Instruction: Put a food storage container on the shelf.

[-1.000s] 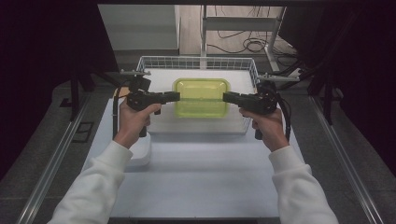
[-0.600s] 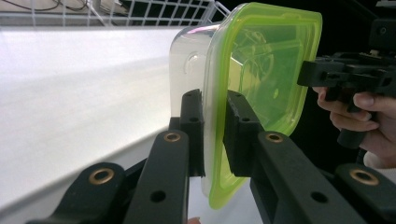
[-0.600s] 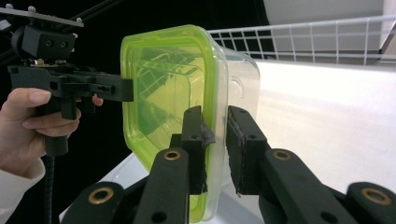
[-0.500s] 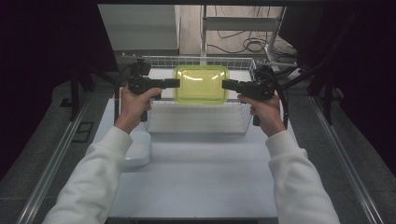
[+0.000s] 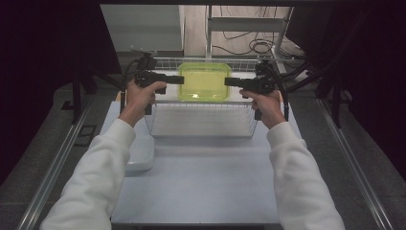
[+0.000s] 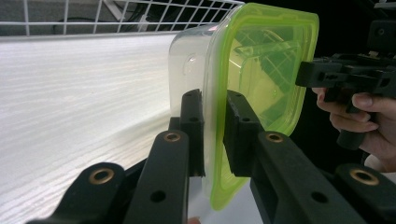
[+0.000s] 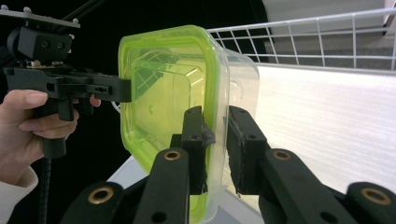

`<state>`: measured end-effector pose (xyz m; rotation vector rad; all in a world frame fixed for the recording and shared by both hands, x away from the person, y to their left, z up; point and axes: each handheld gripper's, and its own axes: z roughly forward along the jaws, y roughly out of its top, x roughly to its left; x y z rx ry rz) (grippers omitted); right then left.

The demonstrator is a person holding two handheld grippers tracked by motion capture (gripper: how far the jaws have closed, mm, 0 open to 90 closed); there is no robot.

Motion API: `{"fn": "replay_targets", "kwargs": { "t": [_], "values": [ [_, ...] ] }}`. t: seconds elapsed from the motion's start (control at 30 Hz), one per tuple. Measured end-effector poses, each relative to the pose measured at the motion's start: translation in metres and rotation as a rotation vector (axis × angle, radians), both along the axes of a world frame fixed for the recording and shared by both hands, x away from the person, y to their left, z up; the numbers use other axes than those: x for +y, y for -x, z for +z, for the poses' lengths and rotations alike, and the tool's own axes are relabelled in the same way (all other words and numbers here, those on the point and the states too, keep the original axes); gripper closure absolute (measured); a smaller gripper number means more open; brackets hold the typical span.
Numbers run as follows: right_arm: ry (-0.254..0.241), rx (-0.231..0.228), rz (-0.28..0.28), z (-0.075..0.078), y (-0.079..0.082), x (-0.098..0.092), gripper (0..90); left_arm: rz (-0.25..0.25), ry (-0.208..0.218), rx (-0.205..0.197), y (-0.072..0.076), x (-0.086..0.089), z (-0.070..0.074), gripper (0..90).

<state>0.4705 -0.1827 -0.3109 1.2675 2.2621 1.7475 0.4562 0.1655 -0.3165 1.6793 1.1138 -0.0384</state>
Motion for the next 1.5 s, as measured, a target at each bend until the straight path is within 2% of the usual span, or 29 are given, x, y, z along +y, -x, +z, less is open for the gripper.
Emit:
{"fn": "replay_targets", "kwargs": {
  "t": [0.1, 0.13, 0.27, 0.43, 0.5, 0.57, 0.7, 0.83, 0.93, 0.97, 1.0, 1.27, 1.43, 1.5],
  "values": [
    [-0.001, 0.019, -0.003, -0.001, -0.005, 0.001, 77.1, 0.0, 0.005, 0.022, -0.005, 0.001, -0.003, 79.7],
    [0.0, 0.031, -0.005, -0.002, -0.007, 0.001, 77.1, -0.004, -0.005, 0.026, -0.007, 0.001, -0.004, 79.7],
    [0.006, 0.05, -0.012, -0.003, -0.011, 0.002, 77.2, 0.011, 0.018, 0.04, -0.01, 0.001, -0.006, 79.6],
    [0.001, 0.09, -0.057, -0.006, -0.021, 0.004, 77.5, 0.014, 0.027, 0.065, -0.018, 0.001, -0.006, 78.8],
    [0.001, 0.094, -0.088, -0.006, -0.023, 0.006, 76.8, 0.028, 0.02, 0.084, -0.025, -0.002, -0.005, 78.3],
    [-0.001, 0.101, -0.112, -0.007, -0.026, 0.008, 75.9, 0.034, 0.034, 0.104, -0.03, -0.001, -0.007, 77.4],
    [-0.044, 0.168, -0.15, -0.011, -0.033, 0.008, 75.4, 0.054, 0.068, 0.14, -0.04, -0.001, -0.011, 76.1],
    [-0.06, 0.227, -0.184, -0.014, -0.04, 0.01, 73.9, 0.074, 0.089, 0.194, -0.049, 0.0, -0.016, 74.5],
    [-0.068, 0.268, -0.203, -0.015, -0.044, 0.011, 72.9, 0.081, 0.102, 0.208, -0.052, 0.0, -0.018, 73.1],
    [-0.068, 0.268, -0.203, -0.015, -0.044, 0.011, 72.9, 0.082, 0.113, 0.217, -0.053, 0.0, -0.02, 73.1],
    [-0.076, 0.288, -0.208, -0.016, -0.047, 0.011, 72.4, 0.084, 0.125, 0.229, -0.055, 0.001, -0.021, 72.6],
    [-0.095, 0.307, -0.208, -0.018, -0.051, 0.01, 71.3, 0.078, 0.167, 0.246, -0.058, 0.004, -0.025, 71.2],
    [-0.104, 0.314, -0.208, -0.019, -0.051, 0.009, 71.0, 0.079, 0.162, 0.24, -0.058, 0.003, -0.025, 71.1],
    [-0.105, 0.307, -0.205, -0.019, -0.051, 0.009, 69.9, 0.082, 0.15, 0.224, -0.057, 0.003, -0.024, 70.9]
  ]
}}
